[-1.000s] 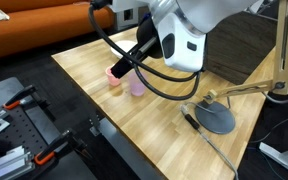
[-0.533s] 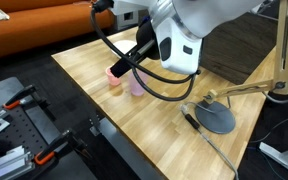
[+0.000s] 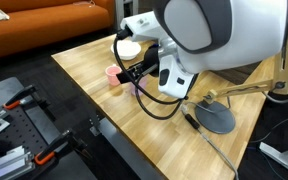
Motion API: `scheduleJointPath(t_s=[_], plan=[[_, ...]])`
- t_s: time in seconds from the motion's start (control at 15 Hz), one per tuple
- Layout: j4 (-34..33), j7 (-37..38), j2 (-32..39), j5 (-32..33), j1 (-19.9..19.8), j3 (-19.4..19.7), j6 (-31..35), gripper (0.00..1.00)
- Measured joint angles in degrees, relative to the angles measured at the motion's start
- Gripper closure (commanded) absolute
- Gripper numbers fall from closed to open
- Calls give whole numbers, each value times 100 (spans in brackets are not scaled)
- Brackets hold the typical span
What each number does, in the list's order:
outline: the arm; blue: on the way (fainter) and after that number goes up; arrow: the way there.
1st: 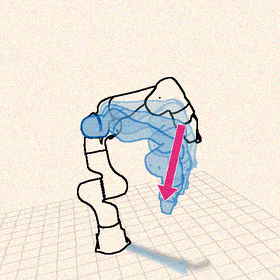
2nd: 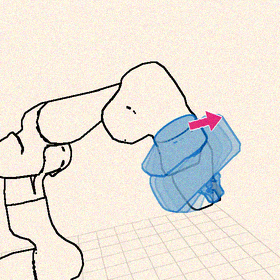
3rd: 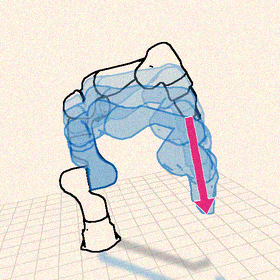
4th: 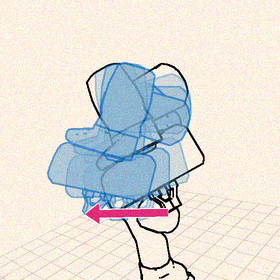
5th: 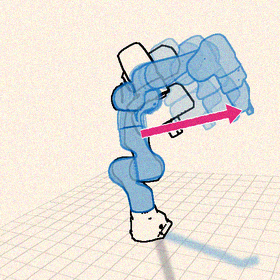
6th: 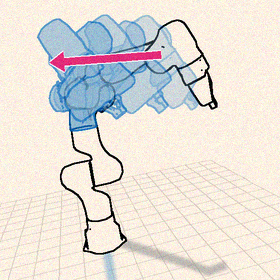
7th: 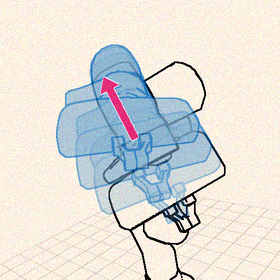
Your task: Pour the water out of the purple cup into the white bowl
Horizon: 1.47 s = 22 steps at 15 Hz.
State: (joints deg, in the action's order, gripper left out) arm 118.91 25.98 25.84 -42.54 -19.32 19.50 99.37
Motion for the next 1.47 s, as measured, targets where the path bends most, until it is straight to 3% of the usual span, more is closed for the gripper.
scheduleJointPath(t_s=[0.4, 1.47], plan=[[-448, 6, 557, -347, -86, -15, -335, 0], [-1405, 373, 1651, -337, 63, -228, -329, 0]])
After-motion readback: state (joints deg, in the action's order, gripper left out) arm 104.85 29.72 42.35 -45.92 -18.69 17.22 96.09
